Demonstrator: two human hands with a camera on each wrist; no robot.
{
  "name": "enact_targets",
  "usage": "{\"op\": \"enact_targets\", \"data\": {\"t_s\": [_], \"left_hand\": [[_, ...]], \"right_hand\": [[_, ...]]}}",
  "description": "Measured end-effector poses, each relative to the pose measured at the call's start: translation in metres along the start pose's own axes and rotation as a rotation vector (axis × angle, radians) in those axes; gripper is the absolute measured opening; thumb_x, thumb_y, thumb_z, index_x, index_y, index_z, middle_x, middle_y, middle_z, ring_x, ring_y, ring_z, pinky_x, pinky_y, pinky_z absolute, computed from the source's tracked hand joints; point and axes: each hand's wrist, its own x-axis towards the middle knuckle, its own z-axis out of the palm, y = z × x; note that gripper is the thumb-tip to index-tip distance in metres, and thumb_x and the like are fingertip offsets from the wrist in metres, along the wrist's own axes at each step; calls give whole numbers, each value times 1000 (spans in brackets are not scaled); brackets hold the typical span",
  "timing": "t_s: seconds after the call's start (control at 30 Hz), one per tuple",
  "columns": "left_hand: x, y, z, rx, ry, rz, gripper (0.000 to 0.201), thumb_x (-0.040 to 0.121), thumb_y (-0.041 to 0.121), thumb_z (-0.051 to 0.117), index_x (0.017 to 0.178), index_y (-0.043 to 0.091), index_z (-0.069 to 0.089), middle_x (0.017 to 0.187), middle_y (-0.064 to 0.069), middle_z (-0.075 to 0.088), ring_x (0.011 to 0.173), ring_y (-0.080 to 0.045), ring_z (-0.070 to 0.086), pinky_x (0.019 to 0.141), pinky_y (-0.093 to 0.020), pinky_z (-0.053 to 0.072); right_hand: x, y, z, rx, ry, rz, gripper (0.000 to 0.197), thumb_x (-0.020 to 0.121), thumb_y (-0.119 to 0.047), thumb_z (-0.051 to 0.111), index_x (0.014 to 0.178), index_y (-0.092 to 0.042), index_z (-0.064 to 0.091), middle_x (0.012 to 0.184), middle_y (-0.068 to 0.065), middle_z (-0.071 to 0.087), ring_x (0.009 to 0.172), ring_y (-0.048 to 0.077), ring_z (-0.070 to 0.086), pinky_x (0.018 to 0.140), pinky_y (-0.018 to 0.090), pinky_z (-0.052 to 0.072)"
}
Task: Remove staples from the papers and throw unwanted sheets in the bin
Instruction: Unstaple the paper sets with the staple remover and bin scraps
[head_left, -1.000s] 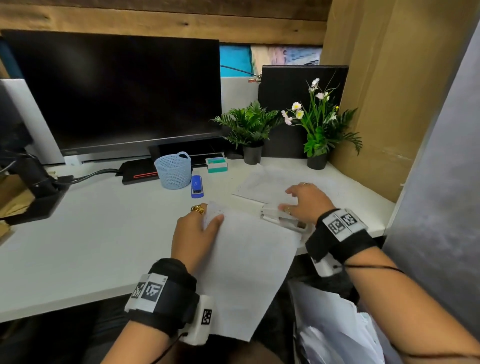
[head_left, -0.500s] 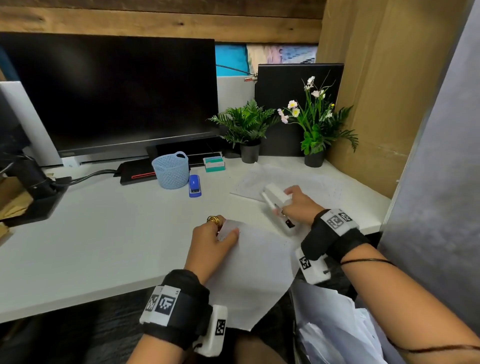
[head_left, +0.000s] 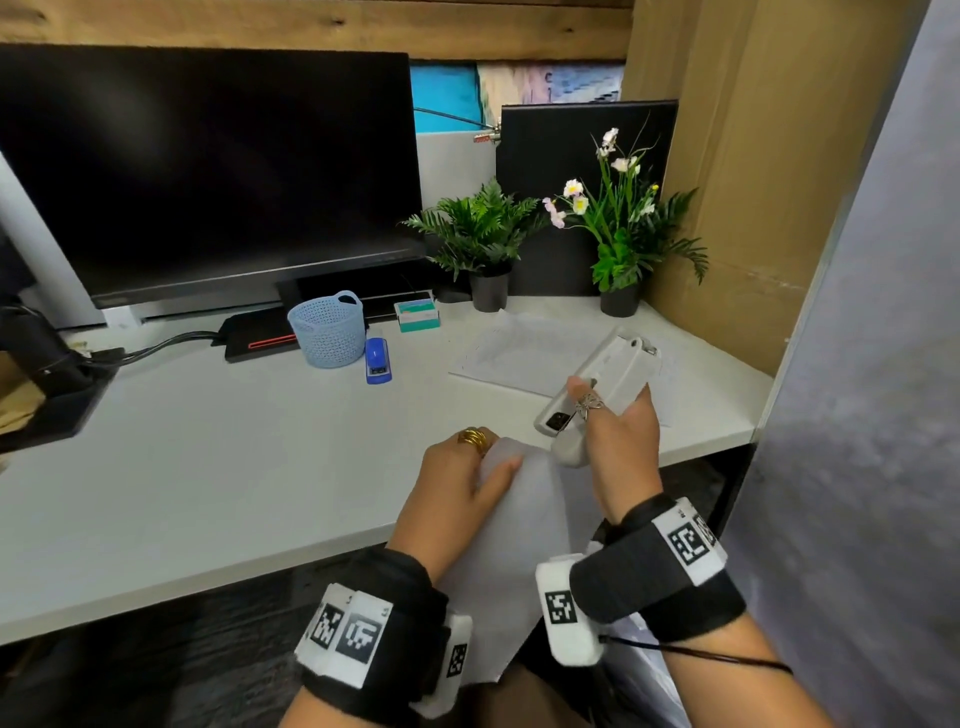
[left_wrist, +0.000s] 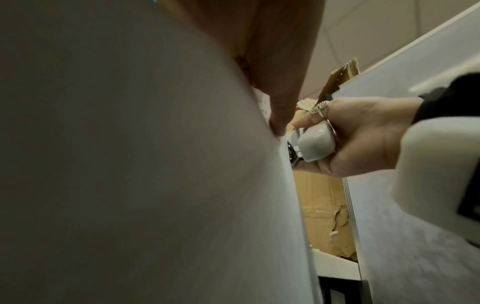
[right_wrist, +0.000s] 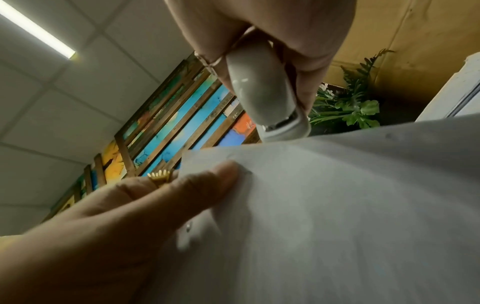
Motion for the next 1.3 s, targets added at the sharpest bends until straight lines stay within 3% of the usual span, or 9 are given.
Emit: {"op": "enact_targets", "data": {"t_s": [0.17, 0.27, 0.33, 0.5, 0.77, 0.9, 1.03, 1.13, 1.3], "left_hand": [[-3, 7, 7, -51, 72, 9, 22, 93, 32, 55, 82, 13, 58, 71, 8, 53, 67, -4, 52, 64, -10, 36], [-4, 15, 10, -93, 65, 60, 10, 93, 29, 55, 87, 23, 62, 76, 11, 60, 73, 1, 56, 68, -4, 36], [-6, 18, 12, -94, 74, 94, 26, 93, 25, 57, 71, 36, 47, 62, 17, 48, 66, 9, 52, 63, -3, 34], [-9, 19, 17, -91, 96, 74, 47, 92, 23, 59, 57, 33, 29, 53, 14, 34, 56, 10, 47, 56, -5, 31], [-12, 15, 22, -95, 51, 30, 47, 93, 26, 56, 56, 31, 27, 53, 10, 32, 54, 4, 46, 54, -9, 31], [-12, 8, 21, -77, 50, 25, 51, 92, 25, 59, 53, 29, 26, 54, 8, 34, 55, -3, 44, 53, -11, 30], [-15, 6, 23, -93, 4, 13, 49, 92, 28, 58, 52, 26, 28, 56, 6, 37, 58, -7, 44, 54, -12, 30], [-17, 8, 24, -118, -27, 22, 45, 92, 29, 57, 56, 28, 31, 59, 4, 41, 57, -7, 44, 54, -12, 30], [-16, 5, 21, -77, -18, -3, 39, 93, 29, 56, 59, 25, 36, 55, 7, 38, 56, -5, 46, 54, -12, 30]], "right_hand": [[-7, 4, 1, 14, -18, 4, 13, 82, -27, 69, 89, -27, 58, 91, -4, 64, 87, 9, 60, 75, 20, 45], [-12, 6, 3, 22, -54, -15, 15, 81, -29, 69, 89, -19, 62, 86, 1, 65, 83, 13, 62, 73, 25, 47], [-13, 6, 4, 11, -79, -34, 10, 82, -27, 69, 83, -19, 62, 79, -1, 64, 77, 11, 61, 71, 26, 48], [-15, 8, 4, -2, -111, -77, 22, 75, -33, 72, 68, -17, 59, 65, 0, 59, 68, 16, 59, 65, 35, 48], [-14, 16, 1, 14, -157, 54, 24, 71, -39, 71, 72, -16, 64, 73, 12, 63, 78, 29, 64, 77, 45, 51], [-9, 15, -2, 22, -179, 133, 37, 74, -50, 64, 89, -17, 70, 94, 13, 71, 95, 30, 66, 92, 48, 50], [-6, 13, -3, 122, -75, 192, 26, 83, -43, 63, 90, -19, 68, 89, 5, 69, 96, 27, 64, 96, 46, 47], [-7, 12, -3, 130, -32, 181, 16, 90, -35, 58, 88, -21, 65, 89, 2, 67, 93, 24, 62, 88, 37, 48], [-1, 12, 2, 61, -124, 214, 25, 90, -40, 54, 100, -20, 62, 92, -5, 62, 88, 13, 57, 84, 27, 42]]}}
